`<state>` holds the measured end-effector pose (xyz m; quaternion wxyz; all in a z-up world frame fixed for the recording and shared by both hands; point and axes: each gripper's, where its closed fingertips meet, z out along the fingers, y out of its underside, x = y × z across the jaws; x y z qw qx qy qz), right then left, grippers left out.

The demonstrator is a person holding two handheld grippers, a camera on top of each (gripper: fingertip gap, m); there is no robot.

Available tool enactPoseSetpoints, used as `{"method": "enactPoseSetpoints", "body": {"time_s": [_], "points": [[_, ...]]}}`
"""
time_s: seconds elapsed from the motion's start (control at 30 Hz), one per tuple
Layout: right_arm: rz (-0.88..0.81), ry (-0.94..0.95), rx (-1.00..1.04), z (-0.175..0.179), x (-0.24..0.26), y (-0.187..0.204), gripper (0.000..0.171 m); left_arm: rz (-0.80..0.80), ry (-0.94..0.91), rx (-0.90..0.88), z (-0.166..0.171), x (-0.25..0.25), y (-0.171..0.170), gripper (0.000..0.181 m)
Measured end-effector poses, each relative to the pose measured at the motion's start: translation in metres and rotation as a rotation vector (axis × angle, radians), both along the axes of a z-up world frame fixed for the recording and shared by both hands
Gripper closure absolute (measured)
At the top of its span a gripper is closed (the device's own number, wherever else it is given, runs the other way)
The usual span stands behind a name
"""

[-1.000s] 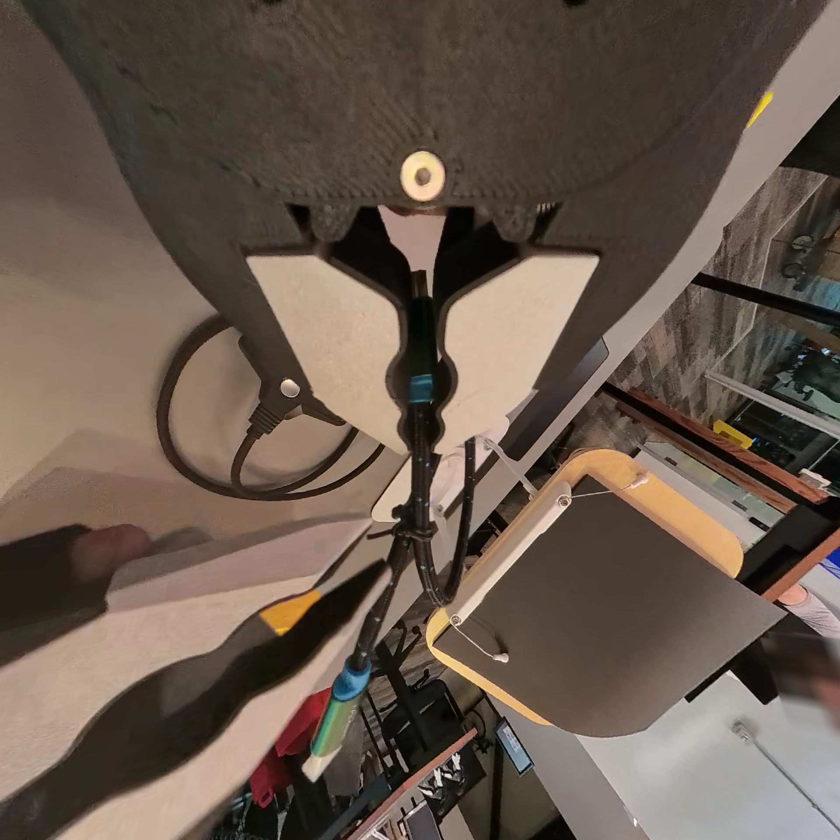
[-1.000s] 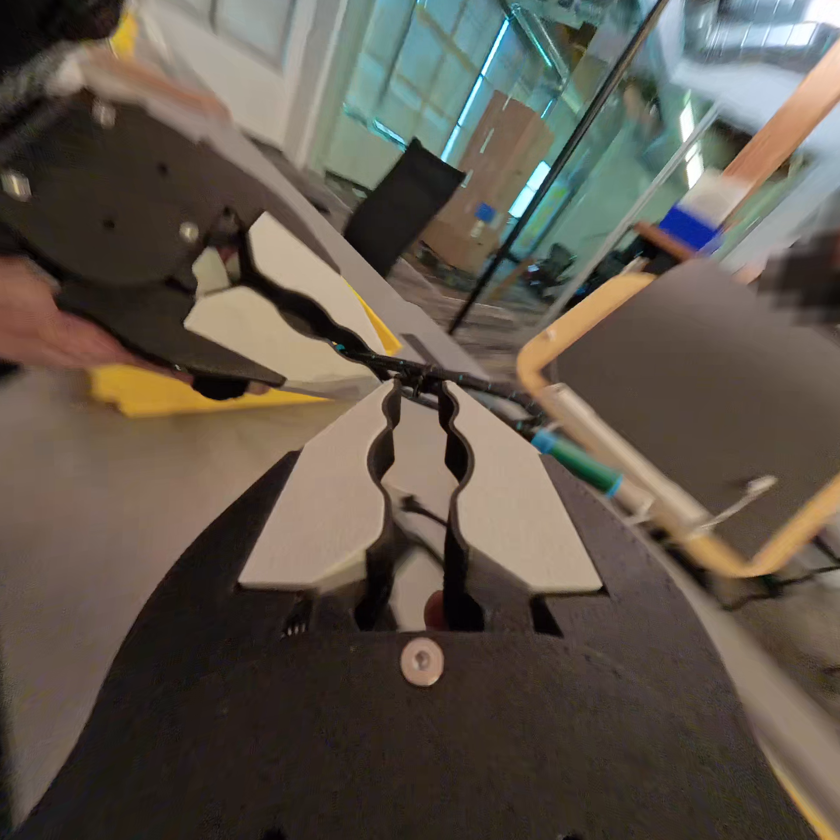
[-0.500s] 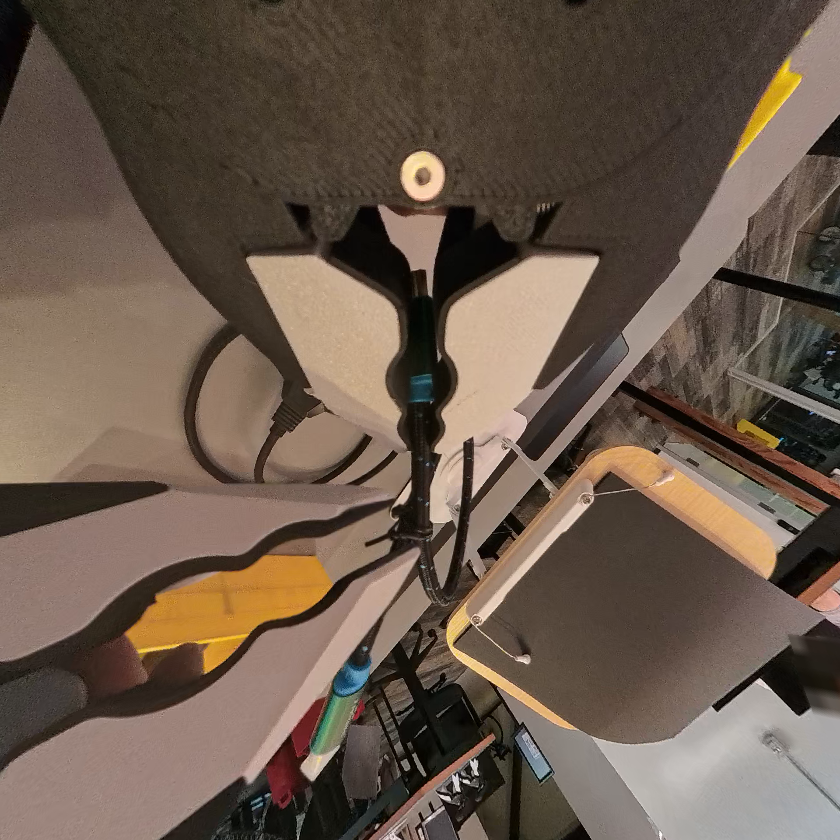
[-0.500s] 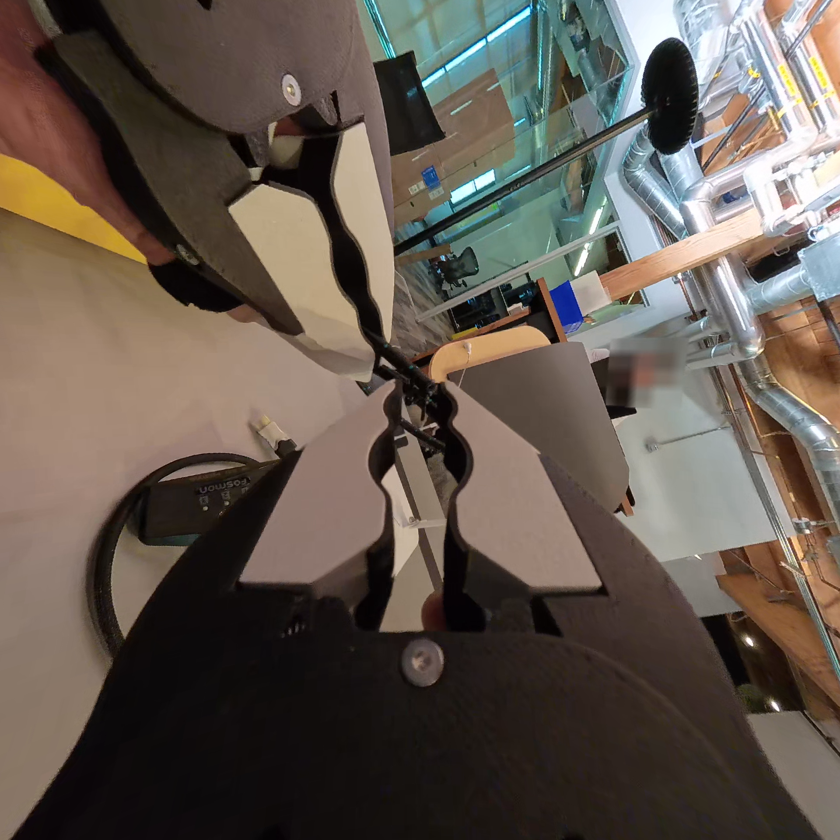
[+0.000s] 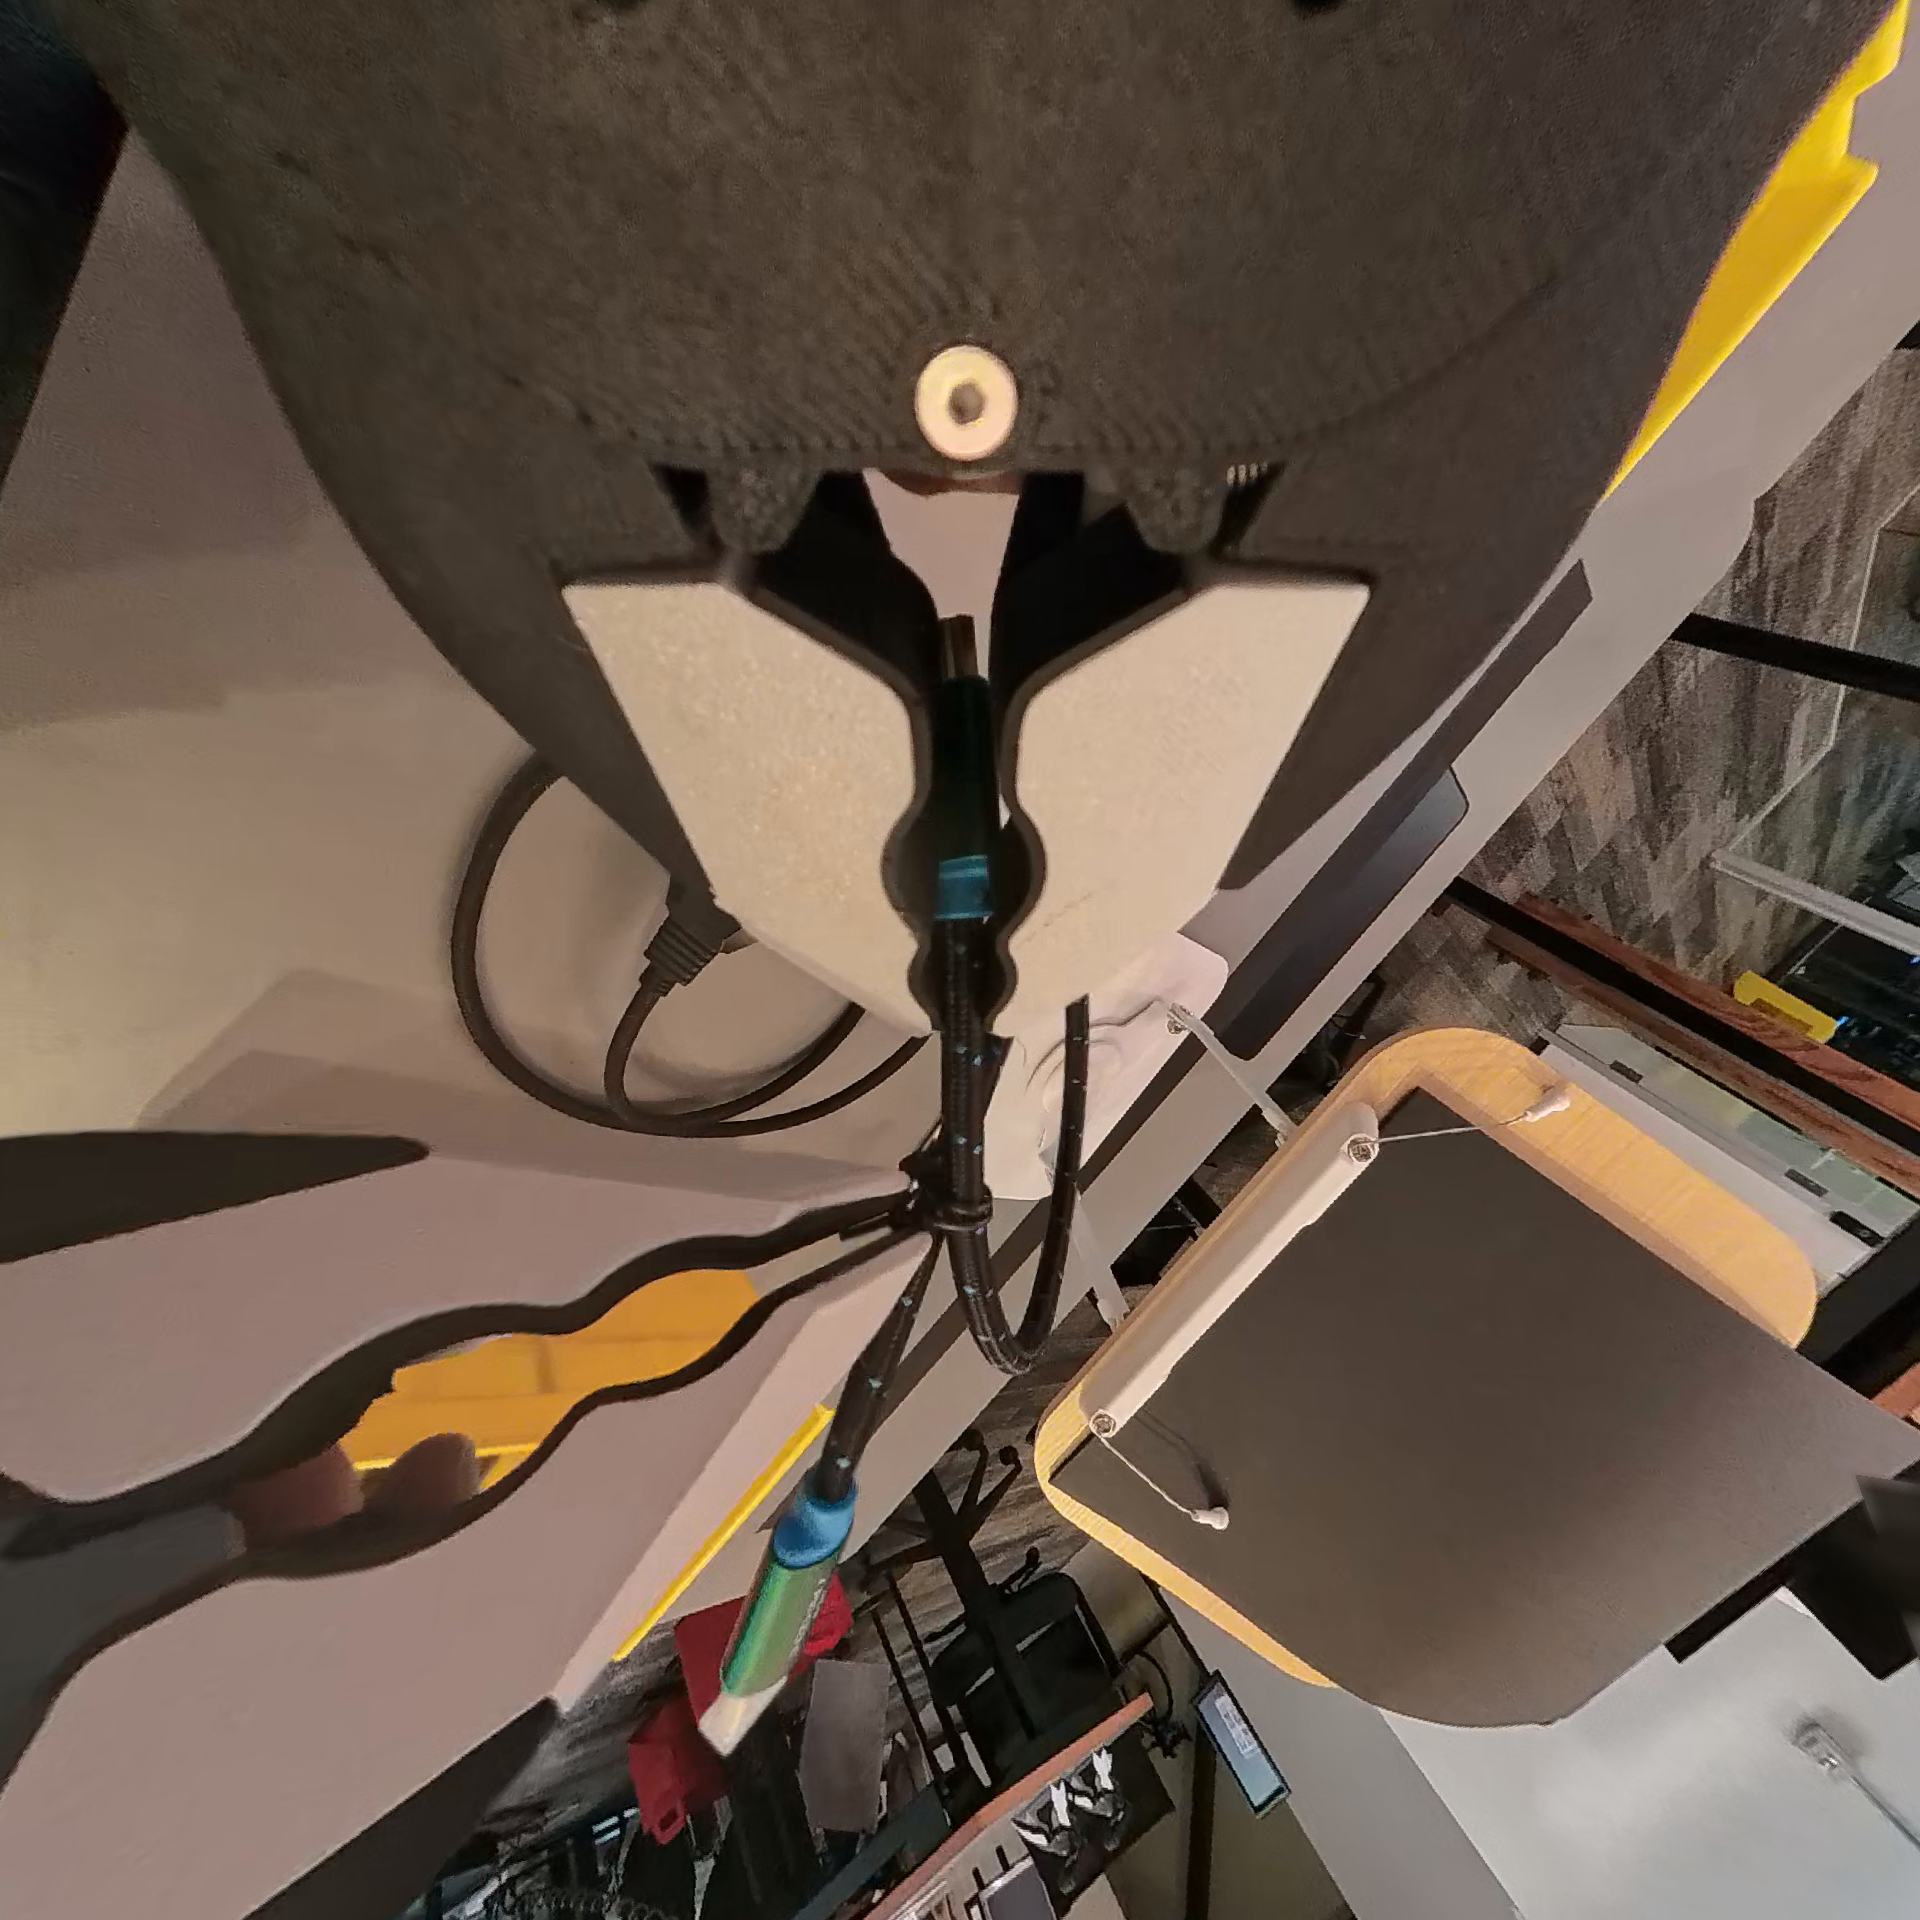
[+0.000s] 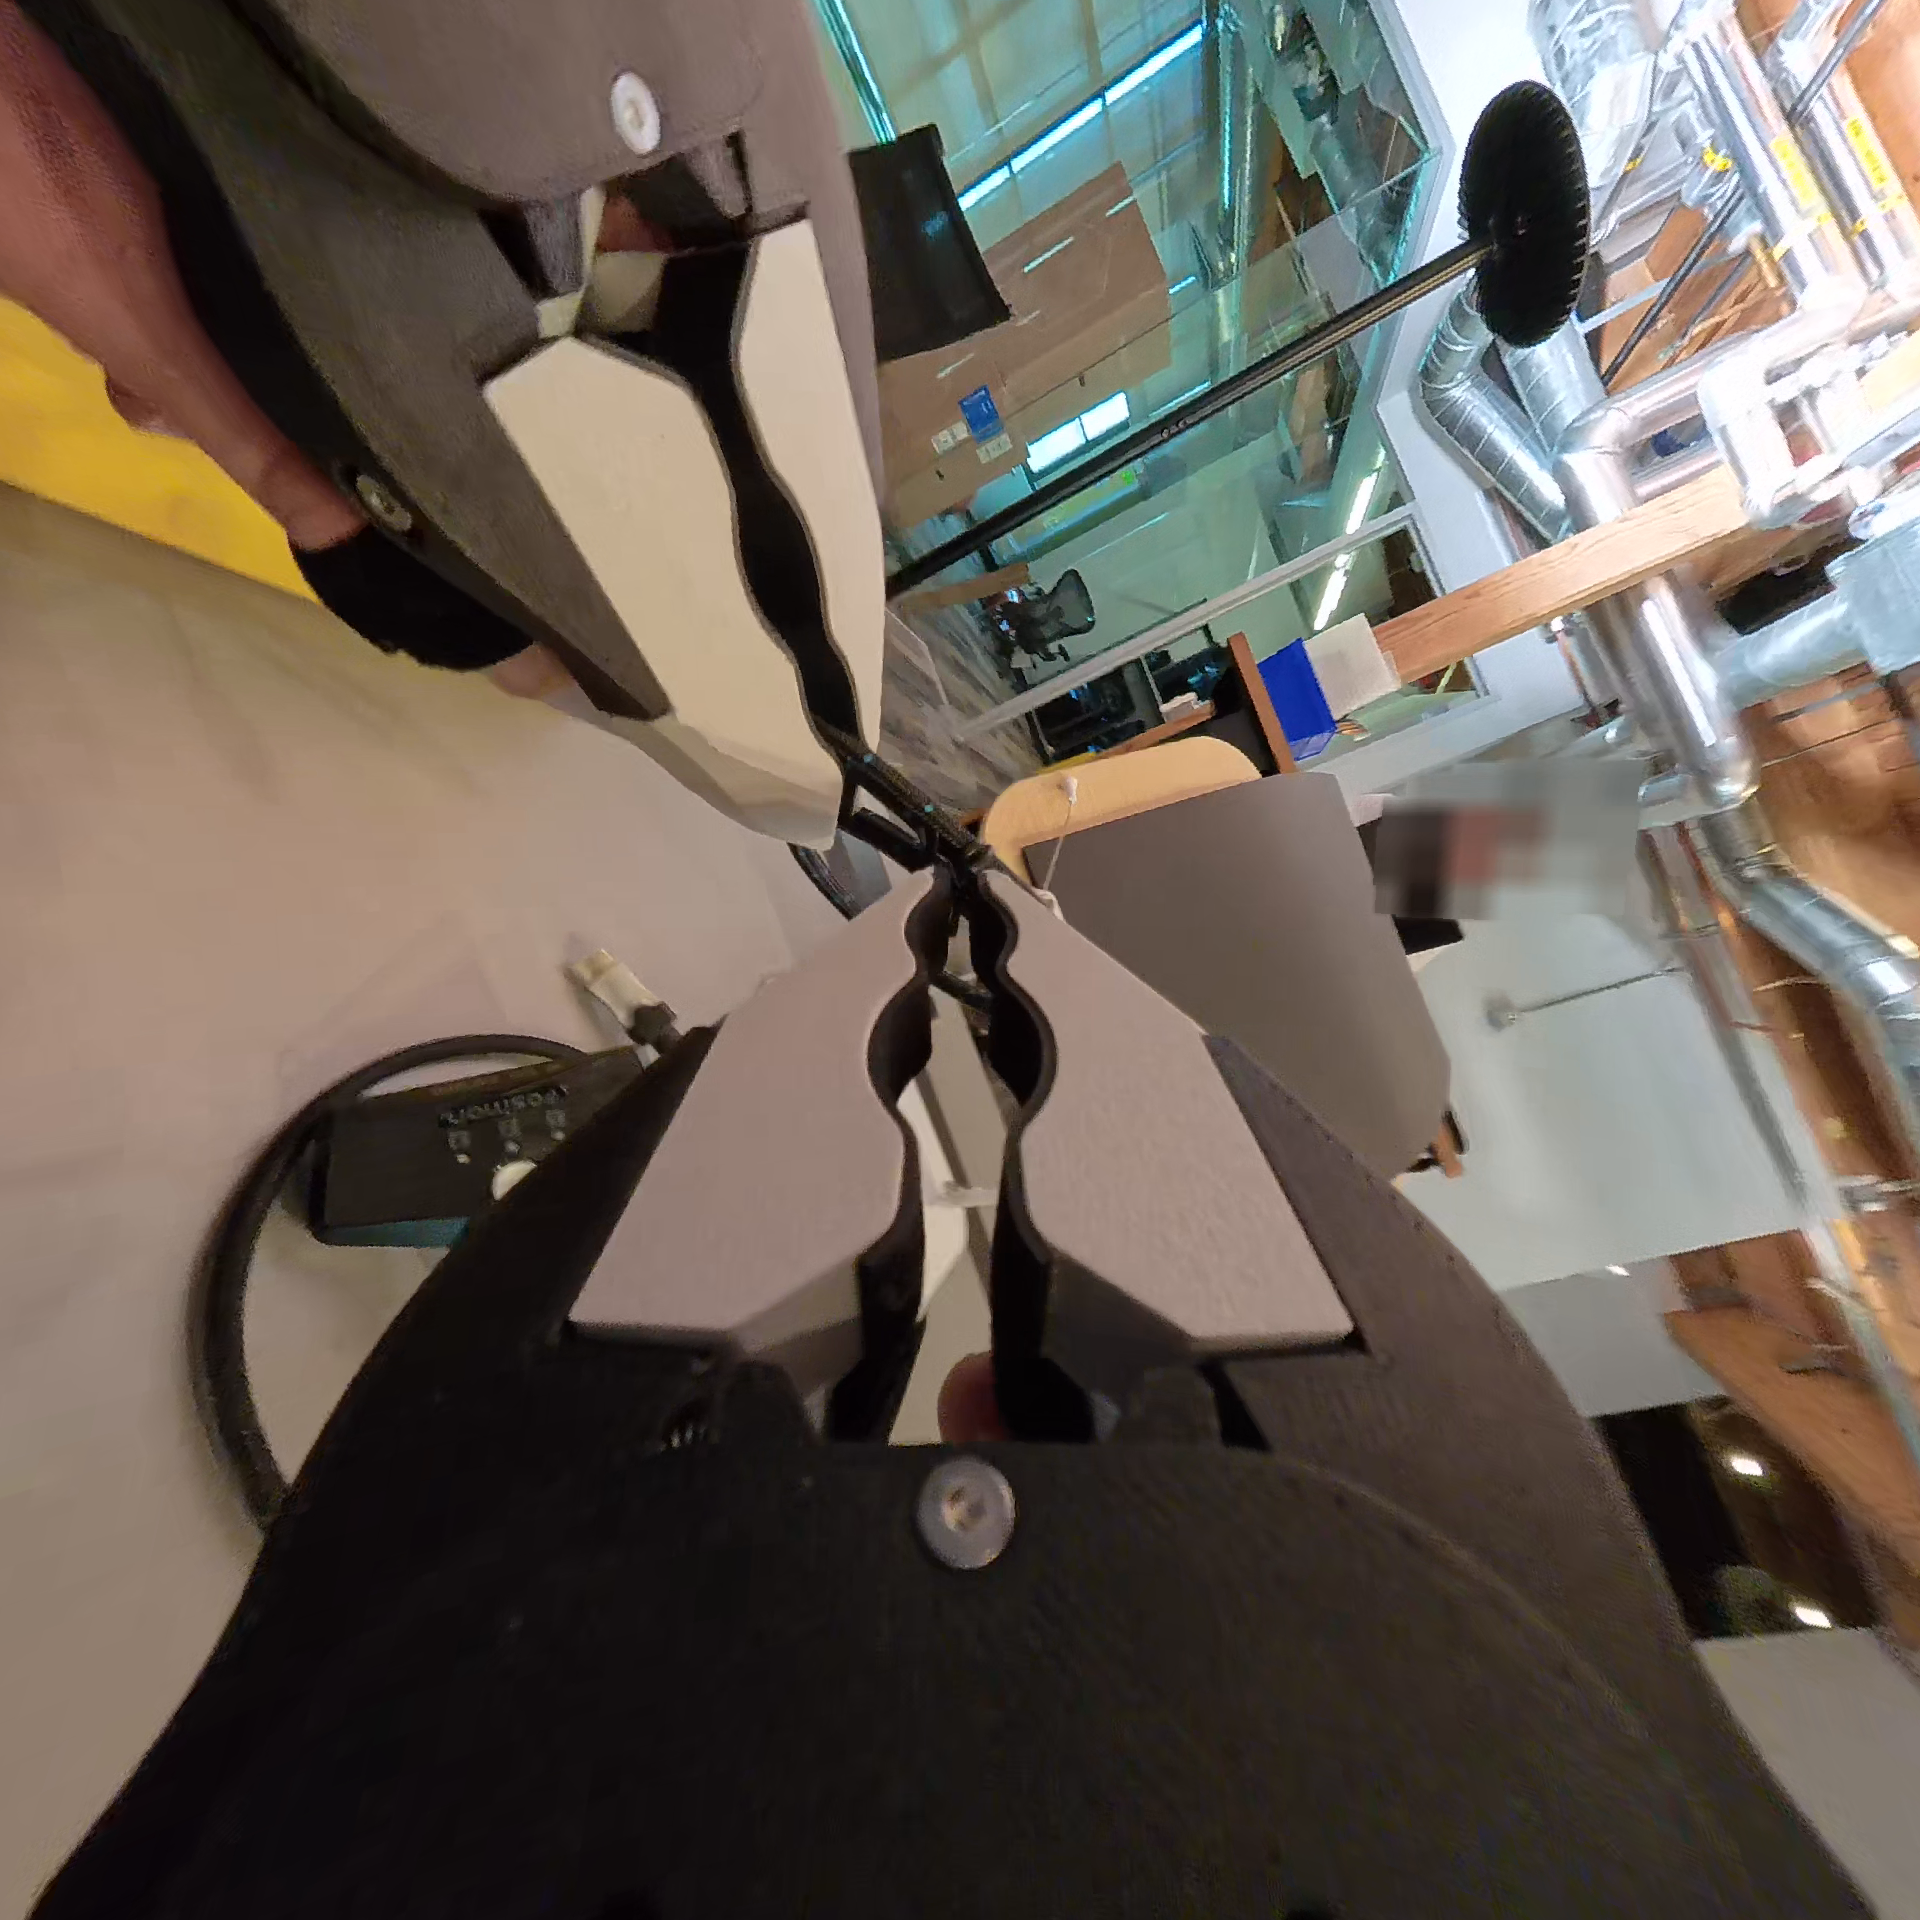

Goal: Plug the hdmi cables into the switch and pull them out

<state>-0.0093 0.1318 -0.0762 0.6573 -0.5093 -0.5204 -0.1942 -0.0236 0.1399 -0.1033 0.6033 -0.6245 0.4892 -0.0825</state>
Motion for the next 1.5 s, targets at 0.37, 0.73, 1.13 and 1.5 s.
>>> {"method": "enactPoseSetpoints", "body": {"time_s": [0.37, 0.73, 1.13, 1.5], "points": [[0.378, 1.175, -0.819, 0.008, 0.001, -0.005, 0.171, 0.047, -0.027, 0.076, 0.006, -0.002, 0.002, 0.176], [0.606, 1.549, -1.056, 0.006, -0.008, -0.013, 0.170, 0.057, -0.060, 0.092, 0.002, -0.002, 0.003, 0.177], [0.177, 0.554, -0.354, 0.016, -0.017, -0.021, 0.163, 0.065, -0.029, 0.102, 0.007, -0.003, 0.002, 0.177], [0.076, 0.519, -0.295, 0.016, -0.005, -0.014, 0.168, 0.070, -0.012, 0.119, 0.007, -0.002, 0.001, 0.177]]}}
